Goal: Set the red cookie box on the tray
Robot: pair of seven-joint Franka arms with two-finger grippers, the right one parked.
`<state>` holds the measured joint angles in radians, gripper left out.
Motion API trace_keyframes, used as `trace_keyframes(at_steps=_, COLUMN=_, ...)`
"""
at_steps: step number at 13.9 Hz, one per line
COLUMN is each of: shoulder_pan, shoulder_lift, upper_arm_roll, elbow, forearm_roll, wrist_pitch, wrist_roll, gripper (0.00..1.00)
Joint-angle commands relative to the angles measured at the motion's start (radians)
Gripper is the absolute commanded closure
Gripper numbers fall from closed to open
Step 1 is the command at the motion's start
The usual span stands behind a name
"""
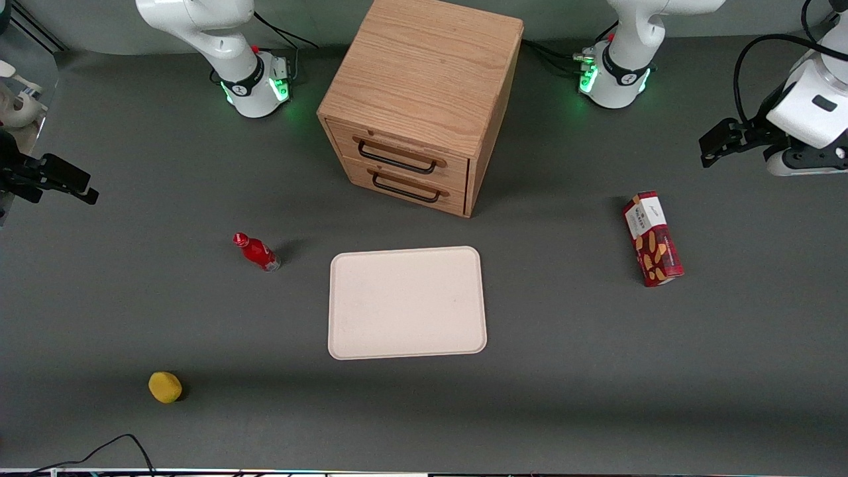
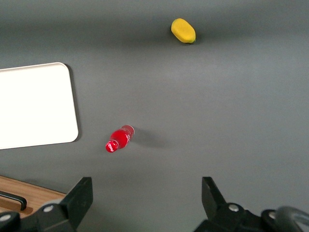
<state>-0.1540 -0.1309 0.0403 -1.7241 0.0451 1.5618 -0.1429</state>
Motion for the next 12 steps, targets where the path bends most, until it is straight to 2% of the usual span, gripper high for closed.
trace_keyframes(at_steps=1, shoulder_pan=0.013, shoulder_lift=0.024, upper_arm_roll=-0.011, elbow=0.051, forearm_roll=-0.013, wrist_pitch=-0.034, wrist_roll=0.016, gripper=0.0)
trace_keyframes(at_steps=7, shoulder_pan=0.028, shoulder_lift=0.04, upper_arm_roll=0.006, elbow=0.011, forearm_roll=-0.016, wrist_pitch=-0.088, wrist_roll=0.112, gripper=0.0)
trace_keyframes(at_steps=9, shoulder_pan=0.027, shoulder_lift=0.022, upper_arm_roll=0.053, elbow=-0.07, forearm_roll=-0.034, wrist_pitch=-0.04, wrist_roll=0.115, gripper=0.0)
trace_keyframes(at_steps=12, shoulder_pan=0.03, shoulder_lift=-0.031, upper_arm_roll=0.059, elbow=-0.271, forearm_roll=-0.037, wrist_pitch=0.122, wrist_roll=0.114, gripper=0.0)
